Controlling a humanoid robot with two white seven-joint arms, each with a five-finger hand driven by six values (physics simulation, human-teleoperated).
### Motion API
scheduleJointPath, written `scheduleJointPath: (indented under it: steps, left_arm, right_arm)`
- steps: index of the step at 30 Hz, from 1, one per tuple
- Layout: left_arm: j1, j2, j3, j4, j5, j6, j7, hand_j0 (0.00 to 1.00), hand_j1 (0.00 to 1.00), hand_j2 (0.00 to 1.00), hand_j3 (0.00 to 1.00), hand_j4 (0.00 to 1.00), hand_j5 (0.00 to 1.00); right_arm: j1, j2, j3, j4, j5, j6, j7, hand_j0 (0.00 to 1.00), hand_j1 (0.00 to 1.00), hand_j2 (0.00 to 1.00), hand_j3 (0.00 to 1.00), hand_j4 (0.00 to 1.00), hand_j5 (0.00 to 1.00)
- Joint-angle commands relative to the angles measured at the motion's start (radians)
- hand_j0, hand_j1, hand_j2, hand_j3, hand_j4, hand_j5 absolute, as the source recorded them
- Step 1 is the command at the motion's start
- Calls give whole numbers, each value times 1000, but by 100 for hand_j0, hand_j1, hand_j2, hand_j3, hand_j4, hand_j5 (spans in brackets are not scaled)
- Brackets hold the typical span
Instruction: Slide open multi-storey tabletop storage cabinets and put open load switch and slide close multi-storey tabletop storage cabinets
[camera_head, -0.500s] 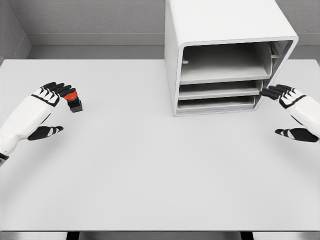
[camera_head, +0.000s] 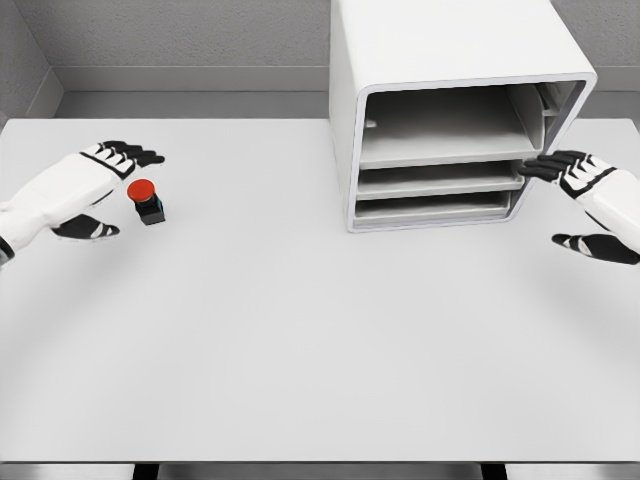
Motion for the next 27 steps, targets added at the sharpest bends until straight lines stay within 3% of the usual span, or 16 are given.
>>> scheduleJointPath:
  steps: [1, 4, 8, 12, 14, 16, 22, 24, 27]
  left_arm:
    - [0, -3, -3, 11, 9, 2, -31, 100, 100, 100, 100, 100, 100]
    - [-60, -4, -7, 70, 9, 2, -31, 100, 100, 100, 100, 100, 100]
    - [-140, -4, -102, 175, 6, 2, -31, 100, 100, 100, 100, 100, 100]
    - [-144, -1, -148, 208, -2, 2, -31, 100, 100, 100, 100, 100, 100]
    - [-150, 5, -152, 219, -5, 2, -31, 100, 100, 100, 100, 100, 100]
    - [-195, 3, -159, 280, -57, 2, -31, 100, 100, 100, 100, 100, 100]
    - [-210, 3, -159, 307, -77, 2, -31, 100, 100, 100, 100, 100, 100]
    - [-232, 5, -182, 311, -77, 2, -31, 94, 94, 94, 94, 94, 94]
    - [-236, 5, -190, 340, -77, 2, -31, 92, 92, 92, 92, 92, 92]
  right_arm:
    - [0, -1, 0, -4, -7, 0, 5, 76, 76, 76, 76, 76, 76]
    - [3, 4, 0, -31, -8, 0, 5, 73, 73, 73, 73, 73, 73]
    - [2, 10, 6, -31, -7, 0, 5, 71, 71, 71, 71, 71, 71]
    - [-25, 54, 12, -27, 7, 0, 5, 72, 72, 72, 72, 72, 72]
    - [-37, 66, 29, -28, 7, 0, 5, 73, 73, 73, 73, 73, 73]
    - [-90, 77, 73, -25, 13, 0, 6, 73, 73, 73, 73, 73, 73]
    - [-137, 97, 124, -24, 19, 0, 6, 73, 73, 73, 73, 73, 73]
    - [-137, 111, 130, -24, 21, 0, 6, 73, 73, 73, 73, 73, 73]
    - [-178, 125, 169, -13, 36, 0, 6, 73, 73, 73, 73, 73, 73]
